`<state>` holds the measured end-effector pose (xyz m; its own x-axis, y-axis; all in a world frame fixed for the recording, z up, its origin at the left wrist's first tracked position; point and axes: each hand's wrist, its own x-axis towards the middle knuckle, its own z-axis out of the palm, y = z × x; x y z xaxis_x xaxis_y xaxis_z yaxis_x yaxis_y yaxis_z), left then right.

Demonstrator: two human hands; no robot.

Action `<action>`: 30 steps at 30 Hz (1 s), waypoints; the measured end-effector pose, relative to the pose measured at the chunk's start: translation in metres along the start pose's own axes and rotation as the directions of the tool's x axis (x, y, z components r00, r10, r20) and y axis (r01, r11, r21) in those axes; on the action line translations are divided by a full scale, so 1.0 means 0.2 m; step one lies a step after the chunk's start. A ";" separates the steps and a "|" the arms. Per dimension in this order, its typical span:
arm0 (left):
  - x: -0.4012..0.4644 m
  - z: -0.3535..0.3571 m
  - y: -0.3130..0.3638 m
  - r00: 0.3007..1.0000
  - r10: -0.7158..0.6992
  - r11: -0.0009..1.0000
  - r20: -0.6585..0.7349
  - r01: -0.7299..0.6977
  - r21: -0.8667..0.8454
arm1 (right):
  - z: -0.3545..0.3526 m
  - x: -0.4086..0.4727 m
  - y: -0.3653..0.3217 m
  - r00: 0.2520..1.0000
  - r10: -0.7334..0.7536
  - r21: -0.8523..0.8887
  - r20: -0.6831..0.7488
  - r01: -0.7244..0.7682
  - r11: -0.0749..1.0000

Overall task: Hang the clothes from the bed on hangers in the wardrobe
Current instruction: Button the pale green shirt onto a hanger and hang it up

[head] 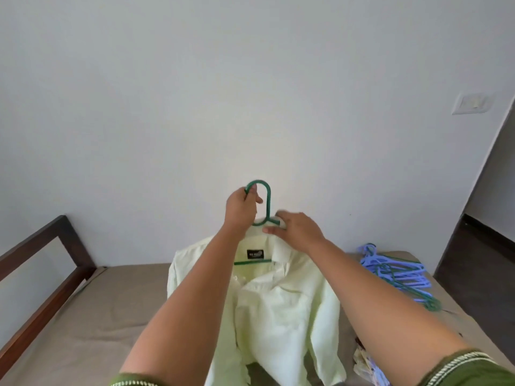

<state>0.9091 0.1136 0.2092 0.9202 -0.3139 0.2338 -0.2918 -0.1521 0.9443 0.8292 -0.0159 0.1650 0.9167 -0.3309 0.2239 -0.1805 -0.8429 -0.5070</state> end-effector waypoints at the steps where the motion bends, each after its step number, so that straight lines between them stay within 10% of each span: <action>1: 0.02 -0.02 0.01 1.000 -0.002 0.999 -0.024 0.001 -0.044 | -0.03 -0.01 -0.01 0.999 -0.017 -0.019 -0.038 0.017 1.000; 10: 0.00 -0.04 0.29 0.987 0.153 0.956 0.053 -0.134 -0.260 | -0.23 -0.05 0.00 0.903 -0.165 -0.019 -0.396 0.172 0.985; 13: -0.07 -0.07 0.34 0.927 0.343 0.930 0.149 -0.357 0.082 | -0.38 -0.15 0.00 0.866 -0.146 -0.015 -0.479 0.158 0.987; 18: -0.32 -0.13 0.30 0.857 0.434 0.606 0.278 -0.506 0.614 | -0.67 -0.45 -0.02 0.848 -0.042 -0.036 -0.529 0.027 0.999; 25: -0.84 -0.06 0.61 0.753 0.519 0.779 0.405 -0.612 0.139 | -1.01 -1.17 -0.10 0.742 0.079 -0.154 -0.665 -0.240 0.958; 30: -1.36 -0.05 0.84 0.606 0.648 0.703 0.461 -0.709 -0.057 | -1.23 -1.92 -0.20 0.596 0.156 -0.170 -0.788 -0.454 0.875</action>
<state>0.6123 0.1818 0.3071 0.2480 -0.7211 0.6469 -0.8427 0.1688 0.5112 0.3972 0.0414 0.3042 0.2372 -0.6629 0.7102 -0.6344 -0.6593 -0.4035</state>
